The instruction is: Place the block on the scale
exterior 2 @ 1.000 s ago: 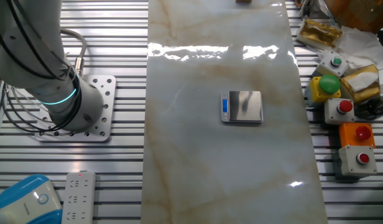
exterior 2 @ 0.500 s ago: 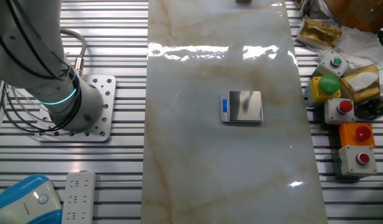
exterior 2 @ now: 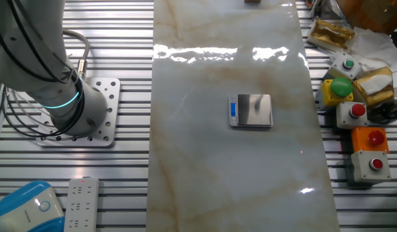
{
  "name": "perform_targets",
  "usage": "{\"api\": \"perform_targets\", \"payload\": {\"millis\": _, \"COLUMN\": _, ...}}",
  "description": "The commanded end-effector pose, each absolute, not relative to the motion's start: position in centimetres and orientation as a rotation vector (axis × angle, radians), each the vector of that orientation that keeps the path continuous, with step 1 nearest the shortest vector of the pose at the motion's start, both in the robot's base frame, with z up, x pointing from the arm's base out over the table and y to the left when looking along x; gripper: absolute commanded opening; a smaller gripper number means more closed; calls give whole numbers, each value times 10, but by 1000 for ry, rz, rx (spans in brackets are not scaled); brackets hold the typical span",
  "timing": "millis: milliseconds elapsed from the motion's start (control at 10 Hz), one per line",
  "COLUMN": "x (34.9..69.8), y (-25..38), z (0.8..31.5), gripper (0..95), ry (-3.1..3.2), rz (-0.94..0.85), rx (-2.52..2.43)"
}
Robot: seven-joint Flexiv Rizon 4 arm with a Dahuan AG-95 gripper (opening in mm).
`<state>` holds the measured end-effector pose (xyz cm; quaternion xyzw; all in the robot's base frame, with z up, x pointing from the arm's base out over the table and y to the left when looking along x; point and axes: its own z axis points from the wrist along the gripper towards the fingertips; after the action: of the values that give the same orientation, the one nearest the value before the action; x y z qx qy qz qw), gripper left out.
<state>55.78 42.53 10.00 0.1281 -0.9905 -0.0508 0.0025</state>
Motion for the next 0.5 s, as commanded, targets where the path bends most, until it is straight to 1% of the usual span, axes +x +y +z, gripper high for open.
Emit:
{"api": "perform_targets", "payload": {"millis": 100, "x": 558, "y": 426, "z": 99, "gripper": 0, "ry": -3107, "rz": -170, "rx": 450}}
{"api": "perform_targets", "payload": {"millis": 500, "x": 556, "y": 426, "z": 100, "gripper": 0, "ry": -3110, "rz": -163, "rx": 464}}
